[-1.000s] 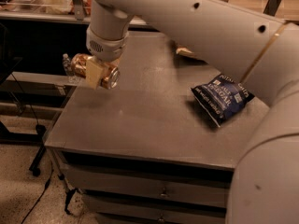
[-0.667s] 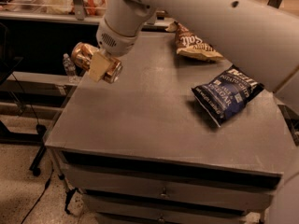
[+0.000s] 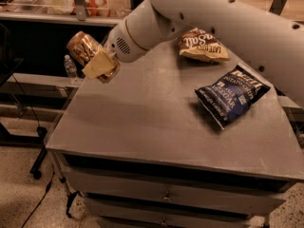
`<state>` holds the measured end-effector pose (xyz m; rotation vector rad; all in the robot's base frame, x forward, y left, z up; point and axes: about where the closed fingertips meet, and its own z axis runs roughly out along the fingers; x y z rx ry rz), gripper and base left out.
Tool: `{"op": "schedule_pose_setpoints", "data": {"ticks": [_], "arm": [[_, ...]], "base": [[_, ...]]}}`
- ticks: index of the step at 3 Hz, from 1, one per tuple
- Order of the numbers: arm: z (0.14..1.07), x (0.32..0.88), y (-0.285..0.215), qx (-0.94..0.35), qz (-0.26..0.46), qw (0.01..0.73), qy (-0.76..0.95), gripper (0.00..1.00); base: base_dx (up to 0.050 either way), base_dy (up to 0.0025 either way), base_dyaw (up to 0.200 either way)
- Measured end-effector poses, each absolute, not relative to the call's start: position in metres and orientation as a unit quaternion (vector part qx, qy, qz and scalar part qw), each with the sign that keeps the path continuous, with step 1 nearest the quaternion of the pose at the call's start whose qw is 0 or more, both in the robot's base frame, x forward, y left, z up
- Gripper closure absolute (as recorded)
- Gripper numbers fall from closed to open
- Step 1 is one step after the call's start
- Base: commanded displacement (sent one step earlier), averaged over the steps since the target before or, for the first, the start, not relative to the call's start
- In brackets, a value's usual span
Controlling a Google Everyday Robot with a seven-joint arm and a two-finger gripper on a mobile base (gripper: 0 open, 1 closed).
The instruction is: Place orange can upright
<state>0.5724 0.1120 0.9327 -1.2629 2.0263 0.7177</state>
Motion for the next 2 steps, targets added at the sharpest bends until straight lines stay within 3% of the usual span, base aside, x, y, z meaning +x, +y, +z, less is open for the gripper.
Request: {"op": "schedule_pose_setpoints", "data": {"ticks": [2], "arm": [[0.9366,0.5555,0.1251,-0.410,0.332,0.363,0.768,1.00]], "base": [[0.000,0.00000,0.000]]}}
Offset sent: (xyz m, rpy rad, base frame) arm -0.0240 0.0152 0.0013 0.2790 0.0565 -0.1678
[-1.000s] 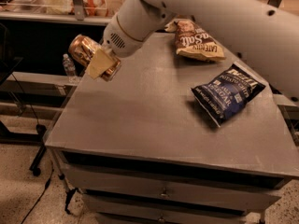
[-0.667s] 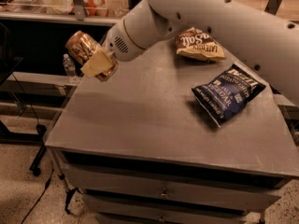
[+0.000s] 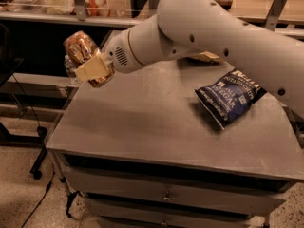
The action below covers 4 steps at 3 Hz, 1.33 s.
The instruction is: Place orange can upright
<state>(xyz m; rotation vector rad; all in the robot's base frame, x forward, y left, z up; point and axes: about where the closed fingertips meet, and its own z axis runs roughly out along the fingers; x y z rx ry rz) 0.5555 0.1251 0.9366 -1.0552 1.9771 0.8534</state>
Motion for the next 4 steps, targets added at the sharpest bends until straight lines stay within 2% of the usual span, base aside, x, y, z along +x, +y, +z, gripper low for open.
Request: {"op": "schedule_pose_setpoints", "data": {"ticks": [3,4], "arm": [[0.923,0.548,0.137,-0.366,0.385,0.396,0.749,1.00],[0.899,0.550,0.138,-0.329,0.429,0.419,0.730,1.00]], "base": [[0.000,0.00000,0.000],[0.000,0.00000,0.000]]}}
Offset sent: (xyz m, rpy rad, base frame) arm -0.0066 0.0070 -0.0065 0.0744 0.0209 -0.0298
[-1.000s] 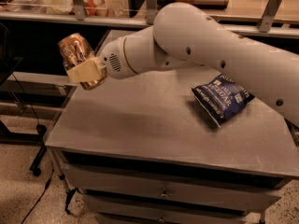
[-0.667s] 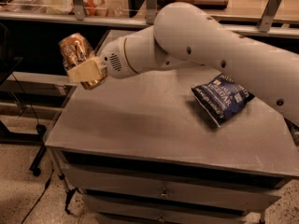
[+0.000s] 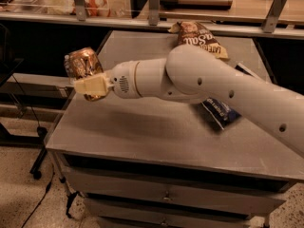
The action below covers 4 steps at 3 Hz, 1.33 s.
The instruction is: Place orange can upright
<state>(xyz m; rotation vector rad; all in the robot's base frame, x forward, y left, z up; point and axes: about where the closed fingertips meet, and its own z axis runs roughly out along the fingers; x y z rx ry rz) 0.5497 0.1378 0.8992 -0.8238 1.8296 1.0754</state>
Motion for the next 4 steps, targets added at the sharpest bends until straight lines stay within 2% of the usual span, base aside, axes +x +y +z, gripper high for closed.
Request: {"op": "schedule_pose_setpoints", "data": {"ticks": [2,4], "arm": [[0.8769,0.5530,0.1364,-0.281,0.469,0.459,0.700,1.00],[0.8745,0.5501,0.1305,-0.279,0.475,0.507,0.663,1.00]], "base": [[0.000,0.00000,0.000],[0.000,0.00000,0.000]]}}
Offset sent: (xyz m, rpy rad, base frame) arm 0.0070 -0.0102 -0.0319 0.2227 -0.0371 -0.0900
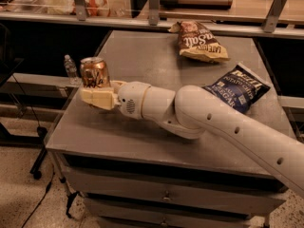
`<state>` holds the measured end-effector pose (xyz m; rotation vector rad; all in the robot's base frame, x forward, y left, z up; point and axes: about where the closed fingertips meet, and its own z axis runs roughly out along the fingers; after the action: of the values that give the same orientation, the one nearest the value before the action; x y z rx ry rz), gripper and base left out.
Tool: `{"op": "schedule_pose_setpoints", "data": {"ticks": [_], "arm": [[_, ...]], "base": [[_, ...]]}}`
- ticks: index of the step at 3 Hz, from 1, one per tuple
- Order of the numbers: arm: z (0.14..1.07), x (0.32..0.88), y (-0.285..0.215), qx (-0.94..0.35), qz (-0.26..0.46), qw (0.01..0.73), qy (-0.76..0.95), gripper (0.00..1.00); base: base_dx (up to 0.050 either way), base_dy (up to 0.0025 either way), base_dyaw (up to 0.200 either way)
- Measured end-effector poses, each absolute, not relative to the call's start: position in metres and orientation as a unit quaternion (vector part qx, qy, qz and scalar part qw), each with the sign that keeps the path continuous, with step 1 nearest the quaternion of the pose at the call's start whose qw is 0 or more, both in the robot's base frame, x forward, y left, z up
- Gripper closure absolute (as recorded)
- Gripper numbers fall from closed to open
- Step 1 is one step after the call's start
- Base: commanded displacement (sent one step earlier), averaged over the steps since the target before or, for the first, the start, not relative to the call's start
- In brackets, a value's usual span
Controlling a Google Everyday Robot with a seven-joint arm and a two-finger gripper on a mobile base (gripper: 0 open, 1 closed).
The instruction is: Place orange can upright
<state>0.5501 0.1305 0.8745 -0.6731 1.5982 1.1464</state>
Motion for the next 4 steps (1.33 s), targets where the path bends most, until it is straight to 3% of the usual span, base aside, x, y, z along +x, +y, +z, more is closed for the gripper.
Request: {"op": "schedule_pose_setpoints", "data": {"ticks": [4], "arm": [[0.8723,0.5417,0.1343,-0.349,0.412,0.530,0.654,1.00]], "base": [[0.000,0.00000,0.000]]}}
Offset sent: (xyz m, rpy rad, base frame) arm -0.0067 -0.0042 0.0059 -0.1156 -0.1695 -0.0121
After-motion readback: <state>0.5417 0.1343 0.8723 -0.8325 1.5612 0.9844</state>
